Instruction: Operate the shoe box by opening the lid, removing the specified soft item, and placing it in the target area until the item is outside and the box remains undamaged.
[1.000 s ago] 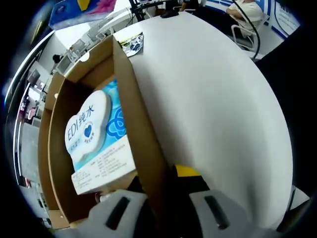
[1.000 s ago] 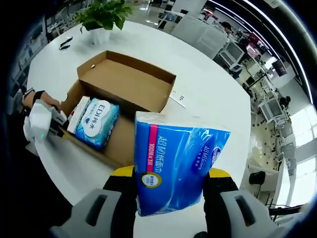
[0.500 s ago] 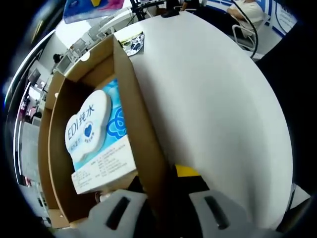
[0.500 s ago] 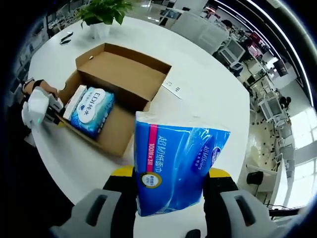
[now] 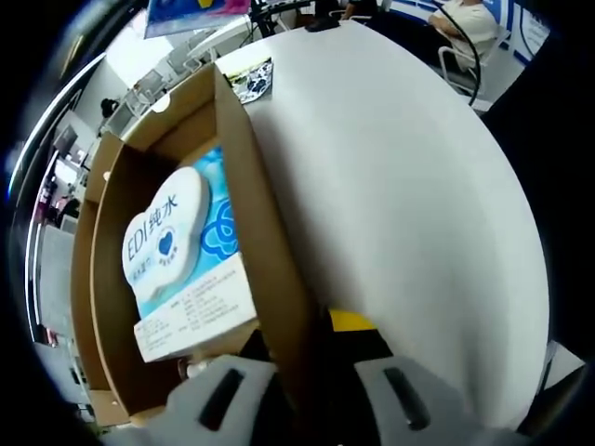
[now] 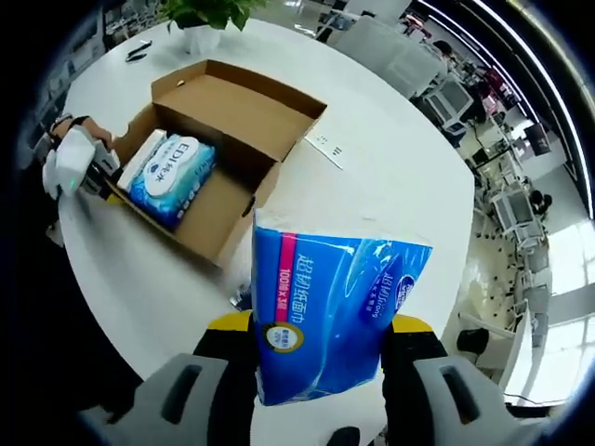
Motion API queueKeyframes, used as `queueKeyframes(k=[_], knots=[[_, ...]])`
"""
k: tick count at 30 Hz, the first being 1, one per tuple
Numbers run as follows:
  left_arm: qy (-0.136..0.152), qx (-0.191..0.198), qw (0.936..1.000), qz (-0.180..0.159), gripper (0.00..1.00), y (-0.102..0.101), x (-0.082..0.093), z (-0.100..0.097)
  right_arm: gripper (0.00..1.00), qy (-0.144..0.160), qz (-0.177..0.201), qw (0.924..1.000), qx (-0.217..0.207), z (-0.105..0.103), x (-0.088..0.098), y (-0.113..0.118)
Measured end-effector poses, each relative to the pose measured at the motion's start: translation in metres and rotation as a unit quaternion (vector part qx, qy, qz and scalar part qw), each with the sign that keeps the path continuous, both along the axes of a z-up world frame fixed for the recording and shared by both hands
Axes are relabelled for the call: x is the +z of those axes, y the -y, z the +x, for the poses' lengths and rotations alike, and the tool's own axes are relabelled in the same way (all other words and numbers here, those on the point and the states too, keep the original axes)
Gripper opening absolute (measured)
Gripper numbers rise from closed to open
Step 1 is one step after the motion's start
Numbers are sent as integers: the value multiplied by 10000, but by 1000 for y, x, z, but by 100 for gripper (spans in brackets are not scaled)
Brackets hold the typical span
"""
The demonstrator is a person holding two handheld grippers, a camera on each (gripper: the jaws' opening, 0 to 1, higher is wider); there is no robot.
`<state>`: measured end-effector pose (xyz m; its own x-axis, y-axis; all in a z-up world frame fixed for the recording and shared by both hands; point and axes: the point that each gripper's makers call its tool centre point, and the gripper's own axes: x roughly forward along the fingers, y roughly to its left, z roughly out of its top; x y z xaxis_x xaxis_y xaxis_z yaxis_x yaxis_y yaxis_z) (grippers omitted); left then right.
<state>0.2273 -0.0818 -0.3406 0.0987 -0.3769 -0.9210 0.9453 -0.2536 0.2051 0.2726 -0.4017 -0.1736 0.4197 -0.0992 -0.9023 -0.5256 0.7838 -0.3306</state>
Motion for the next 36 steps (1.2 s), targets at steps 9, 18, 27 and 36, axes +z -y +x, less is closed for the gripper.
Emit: queueKeyframes(k=[9, 18, 27, 36], knots=[[-25, 40, 10000, 4, 7, 0, 0, 0, 52, -144, -155, 9995, 245, -4, -8, 12], [-22, 66, 10000, 23, 7, 0, 0, 0, 52, -283, -313, 9983, 413, -7, -21, 18], [-31, 66, 10000, 17, 7, 0, 0, -2, 52, -414, -472, 9961, 627, -11, -31, 27], [-40, 82, 10000, 18, 7, 0, 0, -2, 52, -496, -629, 9923, 939, -10, -44, 34]])
